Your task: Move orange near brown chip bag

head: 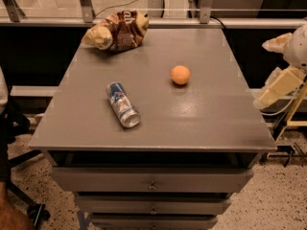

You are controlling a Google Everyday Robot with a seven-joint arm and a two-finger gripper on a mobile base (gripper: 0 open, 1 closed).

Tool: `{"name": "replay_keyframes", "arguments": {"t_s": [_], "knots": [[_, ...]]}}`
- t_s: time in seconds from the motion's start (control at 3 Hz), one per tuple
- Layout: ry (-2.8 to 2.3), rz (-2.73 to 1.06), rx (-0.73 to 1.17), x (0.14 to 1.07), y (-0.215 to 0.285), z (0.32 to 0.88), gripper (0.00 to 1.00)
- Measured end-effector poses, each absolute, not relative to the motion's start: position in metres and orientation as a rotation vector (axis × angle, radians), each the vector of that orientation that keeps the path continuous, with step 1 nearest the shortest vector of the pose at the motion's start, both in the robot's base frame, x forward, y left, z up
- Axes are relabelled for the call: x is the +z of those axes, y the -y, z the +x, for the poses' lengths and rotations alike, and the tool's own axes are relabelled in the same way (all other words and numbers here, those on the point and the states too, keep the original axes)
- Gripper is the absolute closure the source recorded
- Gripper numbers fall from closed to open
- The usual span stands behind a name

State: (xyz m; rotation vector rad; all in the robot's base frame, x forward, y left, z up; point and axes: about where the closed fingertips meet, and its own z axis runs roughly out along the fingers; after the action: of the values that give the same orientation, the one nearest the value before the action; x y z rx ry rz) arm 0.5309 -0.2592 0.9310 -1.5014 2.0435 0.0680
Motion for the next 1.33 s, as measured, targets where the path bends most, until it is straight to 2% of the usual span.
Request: {"name": "replay_keyframes", "arguments": {"t_s": [0.33,0.67,1.33], "knots": [[-1.938,-1.383,0.113,0.918,0.256,0.581,0.0],[-1.944,-1.394,0.107,0.919,0.256,0.577,0.0],[-1.834,-1.407,0.304,0.912,0.203,0.611,0.0]]}}
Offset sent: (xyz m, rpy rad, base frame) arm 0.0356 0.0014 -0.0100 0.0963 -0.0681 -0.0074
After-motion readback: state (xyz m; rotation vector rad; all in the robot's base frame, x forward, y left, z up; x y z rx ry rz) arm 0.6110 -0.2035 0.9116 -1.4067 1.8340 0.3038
